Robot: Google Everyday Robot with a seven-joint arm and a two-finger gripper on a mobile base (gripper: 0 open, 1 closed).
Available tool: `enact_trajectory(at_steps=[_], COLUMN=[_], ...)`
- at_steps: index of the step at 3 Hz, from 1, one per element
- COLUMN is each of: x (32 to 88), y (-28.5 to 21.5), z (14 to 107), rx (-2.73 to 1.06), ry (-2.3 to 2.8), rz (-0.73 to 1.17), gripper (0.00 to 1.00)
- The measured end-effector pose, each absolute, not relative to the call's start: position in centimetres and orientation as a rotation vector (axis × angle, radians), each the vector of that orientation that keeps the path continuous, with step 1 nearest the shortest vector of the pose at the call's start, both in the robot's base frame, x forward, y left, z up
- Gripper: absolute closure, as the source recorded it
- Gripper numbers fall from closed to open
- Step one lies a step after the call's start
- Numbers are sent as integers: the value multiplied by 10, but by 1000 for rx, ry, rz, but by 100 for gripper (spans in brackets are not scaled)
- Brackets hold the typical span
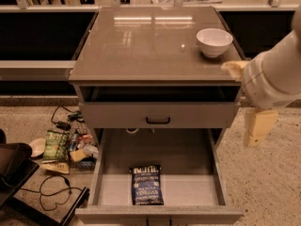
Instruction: Pick blue chip bag from middle drawer and place on counter
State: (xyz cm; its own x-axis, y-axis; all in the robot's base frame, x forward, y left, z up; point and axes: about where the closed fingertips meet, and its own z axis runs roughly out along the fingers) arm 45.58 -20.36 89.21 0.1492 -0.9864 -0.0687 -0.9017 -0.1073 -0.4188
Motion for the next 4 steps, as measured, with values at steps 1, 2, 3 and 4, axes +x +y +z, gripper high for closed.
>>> enact_trajectory(at_steps=[1,2,3,4], x=[462,456,455,453], y=[-175,-167,-170,-160], z=[829,781,780,763], rx=[-2267,-2378,-2329,-2373], ry=[1695,1715,1780,1705], rz=[-376,-403,-409,-360], gripper=[0,0,0,0])
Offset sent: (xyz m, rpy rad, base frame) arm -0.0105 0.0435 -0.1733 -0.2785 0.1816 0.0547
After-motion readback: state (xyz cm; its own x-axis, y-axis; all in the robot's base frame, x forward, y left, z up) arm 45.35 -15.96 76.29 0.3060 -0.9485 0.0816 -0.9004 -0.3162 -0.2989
